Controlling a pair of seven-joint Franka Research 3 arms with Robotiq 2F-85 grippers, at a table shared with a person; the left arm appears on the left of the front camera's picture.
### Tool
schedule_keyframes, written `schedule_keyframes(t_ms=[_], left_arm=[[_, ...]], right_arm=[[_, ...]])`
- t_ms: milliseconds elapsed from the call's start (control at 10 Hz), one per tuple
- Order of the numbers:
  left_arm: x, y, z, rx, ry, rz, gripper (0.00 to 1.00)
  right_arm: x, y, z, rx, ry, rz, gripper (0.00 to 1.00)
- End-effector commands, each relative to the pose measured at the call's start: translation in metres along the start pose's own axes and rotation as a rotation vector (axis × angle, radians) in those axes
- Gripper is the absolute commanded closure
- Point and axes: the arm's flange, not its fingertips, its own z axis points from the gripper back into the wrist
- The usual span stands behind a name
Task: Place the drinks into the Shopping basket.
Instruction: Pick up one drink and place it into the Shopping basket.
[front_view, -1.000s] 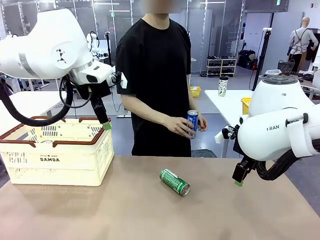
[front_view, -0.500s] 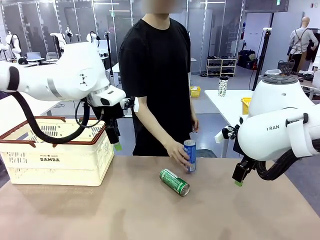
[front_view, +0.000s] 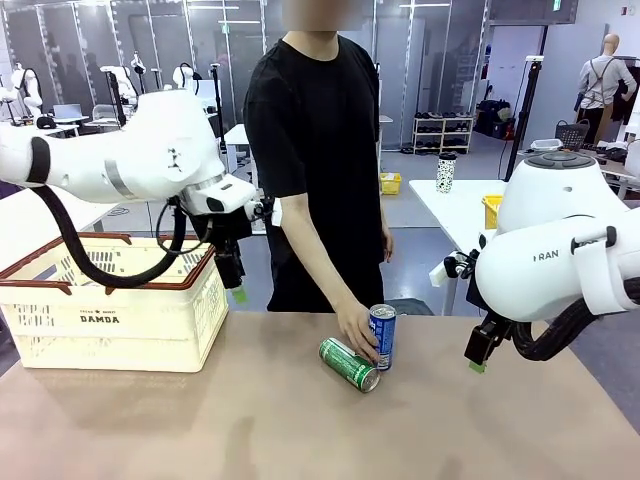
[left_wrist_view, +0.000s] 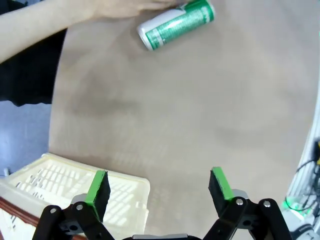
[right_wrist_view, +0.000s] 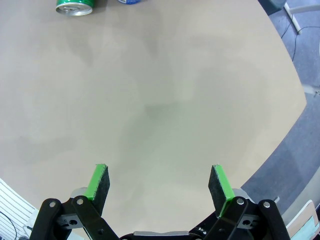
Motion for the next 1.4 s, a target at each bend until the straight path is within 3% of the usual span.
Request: schedule_keyframes(t_ms=[0,400,600,1000,1300], left_arm=[[-0.033,-0.021,0.031,-0.03,-0.016,-0.034,0.0],[-0.101,-0.064,0.051,-0.035,0.054,0.005,0.0],[-0.121,-0.068,0.044,-0.048,0.035,0.047,0.0],[-0.129,-0.061,0.045,-0.035,0.019,0.086,0.0],[-0.113,-0.047,0.047,-0.033,0.027,0.062,0.0]], right_arm=[[0.0,0.0,0.001,-0.001,-0.001,-0.001,0.0],[0.0,0.0,0.001,-0.001,-0.001,-0.001,0.0],[0.0,0.0,0.001,-0.001,-0.001,-0.001,0.0],[0.0,0.0,0.001,-0.001,-0.001,-0.001,0.0],[-0.006,-0.005,-0.002,0.017,-0.005,0.007,0.0]])
